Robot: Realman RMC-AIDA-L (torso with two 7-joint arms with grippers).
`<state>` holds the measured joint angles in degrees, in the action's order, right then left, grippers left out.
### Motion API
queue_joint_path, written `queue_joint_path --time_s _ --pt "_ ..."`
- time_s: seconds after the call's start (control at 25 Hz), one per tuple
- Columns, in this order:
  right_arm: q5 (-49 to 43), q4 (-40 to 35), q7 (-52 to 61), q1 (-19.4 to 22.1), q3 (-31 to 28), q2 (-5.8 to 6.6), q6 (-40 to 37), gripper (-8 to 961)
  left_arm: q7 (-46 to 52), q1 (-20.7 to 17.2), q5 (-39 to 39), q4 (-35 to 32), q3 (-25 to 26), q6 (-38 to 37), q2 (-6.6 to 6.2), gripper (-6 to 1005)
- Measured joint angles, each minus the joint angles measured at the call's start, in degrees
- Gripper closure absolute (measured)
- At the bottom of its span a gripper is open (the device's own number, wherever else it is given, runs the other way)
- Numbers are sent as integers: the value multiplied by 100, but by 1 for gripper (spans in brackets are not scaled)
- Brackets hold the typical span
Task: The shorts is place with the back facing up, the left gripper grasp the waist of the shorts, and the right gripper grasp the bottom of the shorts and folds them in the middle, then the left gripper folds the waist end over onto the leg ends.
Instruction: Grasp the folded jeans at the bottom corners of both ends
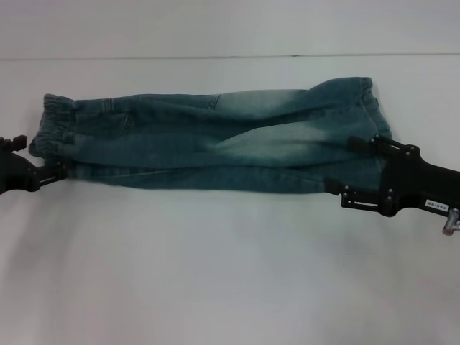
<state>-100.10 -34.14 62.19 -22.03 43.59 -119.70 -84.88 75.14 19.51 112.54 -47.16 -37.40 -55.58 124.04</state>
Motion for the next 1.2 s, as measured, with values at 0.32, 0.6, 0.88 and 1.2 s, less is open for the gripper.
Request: queue_joint_path --time_s 0.32,0.6,0.88,1.2 --pt "-5 93 97 -119 0 -1 15 10 -240 163 180 220 -186 575 -18 64" --pt "-13 66 153 -134 -18 7 39 11 -125 92 316 102 -185 321 -49 71" --pt "-16 44 154 -149 -30 8 117 12 183 167 780 86 -179 203 -102 90" --pt "-16 41 153 -215 -13 8 208 12 277 227 941 115 -197 157 -119 113"
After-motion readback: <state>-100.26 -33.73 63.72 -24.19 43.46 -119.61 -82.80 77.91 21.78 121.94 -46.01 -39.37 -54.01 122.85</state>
